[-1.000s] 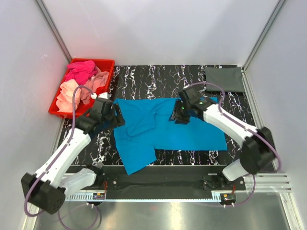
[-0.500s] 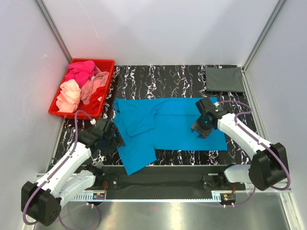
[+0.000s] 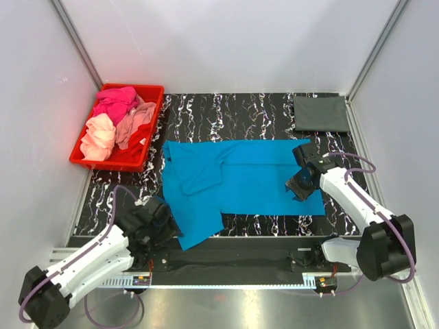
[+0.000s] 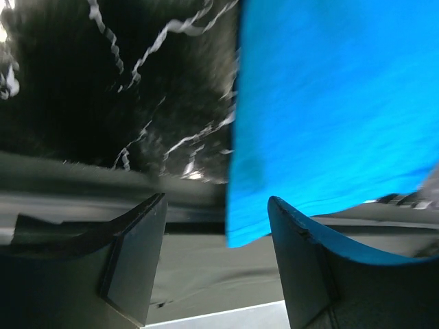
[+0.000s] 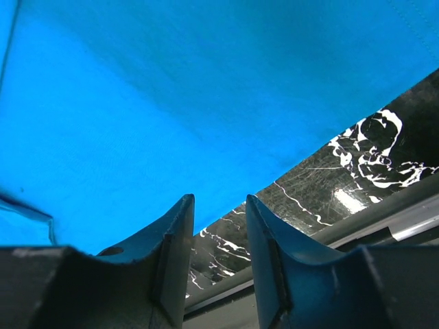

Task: Fold and stack the t-shirts
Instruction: Fold the tshirt

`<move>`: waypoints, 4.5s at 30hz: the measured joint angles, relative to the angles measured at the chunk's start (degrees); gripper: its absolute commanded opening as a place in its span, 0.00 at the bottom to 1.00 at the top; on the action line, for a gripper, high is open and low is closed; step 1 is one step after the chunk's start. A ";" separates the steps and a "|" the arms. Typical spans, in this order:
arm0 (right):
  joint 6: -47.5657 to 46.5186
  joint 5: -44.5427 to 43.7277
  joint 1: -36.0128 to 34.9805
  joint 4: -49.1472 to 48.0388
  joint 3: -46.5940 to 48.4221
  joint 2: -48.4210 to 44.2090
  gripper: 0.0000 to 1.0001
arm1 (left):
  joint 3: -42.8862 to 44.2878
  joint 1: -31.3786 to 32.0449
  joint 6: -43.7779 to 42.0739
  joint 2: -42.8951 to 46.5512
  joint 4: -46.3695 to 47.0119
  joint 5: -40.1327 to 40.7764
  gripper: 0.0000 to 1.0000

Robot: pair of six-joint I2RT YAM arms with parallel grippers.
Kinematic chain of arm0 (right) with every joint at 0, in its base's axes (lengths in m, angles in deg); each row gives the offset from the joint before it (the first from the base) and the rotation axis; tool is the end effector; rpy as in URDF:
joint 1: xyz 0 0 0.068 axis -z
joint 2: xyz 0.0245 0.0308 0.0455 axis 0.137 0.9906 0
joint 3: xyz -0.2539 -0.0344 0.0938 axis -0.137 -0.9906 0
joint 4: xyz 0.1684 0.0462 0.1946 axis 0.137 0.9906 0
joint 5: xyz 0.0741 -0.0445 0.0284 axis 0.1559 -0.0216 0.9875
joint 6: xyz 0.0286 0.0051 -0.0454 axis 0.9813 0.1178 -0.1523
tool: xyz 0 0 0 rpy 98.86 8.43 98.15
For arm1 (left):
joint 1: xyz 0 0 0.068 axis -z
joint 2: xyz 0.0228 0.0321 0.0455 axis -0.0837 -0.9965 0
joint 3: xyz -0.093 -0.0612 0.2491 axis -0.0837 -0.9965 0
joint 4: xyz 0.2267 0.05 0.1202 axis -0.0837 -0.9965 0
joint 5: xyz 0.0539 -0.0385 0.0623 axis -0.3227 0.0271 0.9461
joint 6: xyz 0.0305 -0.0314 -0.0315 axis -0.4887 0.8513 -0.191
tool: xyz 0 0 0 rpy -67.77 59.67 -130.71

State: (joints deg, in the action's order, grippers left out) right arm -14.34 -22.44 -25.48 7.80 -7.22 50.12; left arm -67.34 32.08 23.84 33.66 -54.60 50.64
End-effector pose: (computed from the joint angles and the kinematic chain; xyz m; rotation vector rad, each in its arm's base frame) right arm 0.2055 0.0600 0.2278 1.1634 2.5930 0.1123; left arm 0.0779 -0.0608 0.1468 -0.7644 2.8269 -0.4714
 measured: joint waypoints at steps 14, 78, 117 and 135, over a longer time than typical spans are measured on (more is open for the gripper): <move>3.21 -1.25 3.23 -1.68 -1.16 1.88 0.41 | 1.95 4.11 2.10 -13.40 7.56 1.81 0.60; 13.46 1.09 21.18 -0.44 -3.89 1.99 0.45 | 17.05 9.51 2.40 -17.35 10.86 9.31 0.00; 24.48 -8.04 23.67 -3.85 -16.00 0.59 0.08 | 29.20 -21.73 -24.22 -29.03 18.01 -6.45 0.00; 8.83 -10.10 23.67 -5.60 -12.81 -3.02 0.00 | 35.26 -22.05 -26.21 -30.05 15.37 0.92 0.00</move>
State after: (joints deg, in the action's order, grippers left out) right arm -5.51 -32.54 -1.81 2.21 -20.03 47.10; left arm -32.08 10.03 -2.37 3.61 -39.23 51.56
